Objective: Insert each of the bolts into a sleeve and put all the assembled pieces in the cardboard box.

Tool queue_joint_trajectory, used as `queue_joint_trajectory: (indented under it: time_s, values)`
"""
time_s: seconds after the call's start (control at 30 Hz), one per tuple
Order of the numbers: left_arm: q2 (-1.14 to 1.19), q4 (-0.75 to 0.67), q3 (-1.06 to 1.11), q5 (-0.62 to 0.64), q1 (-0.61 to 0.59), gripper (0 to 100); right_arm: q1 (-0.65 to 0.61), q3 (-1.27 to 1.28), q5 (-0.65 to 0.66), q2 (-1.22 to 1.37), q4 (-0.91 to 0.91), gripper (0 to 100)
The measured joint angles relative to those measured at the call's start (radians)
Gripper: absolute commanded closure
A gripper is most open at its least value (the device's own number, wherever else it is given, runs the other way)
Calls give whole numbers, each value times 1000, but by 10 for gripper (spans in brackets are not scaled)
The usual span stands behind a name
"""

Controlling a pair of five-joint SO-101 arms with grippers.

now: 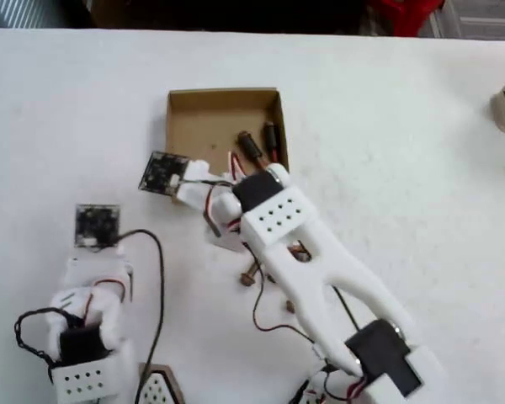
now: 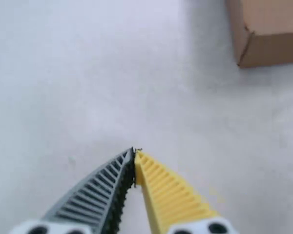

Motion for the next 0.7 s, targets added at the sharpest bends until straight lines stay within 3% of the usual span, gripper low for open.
queue_joint_trajectory:
  time_s: [0.2,0.7]
  values:
    - [0,-3,0,0,-114,977,0,0,41,129,-98,783]
    - [0,-3,0,0,-118,977,2,0,218,316,-204,783]
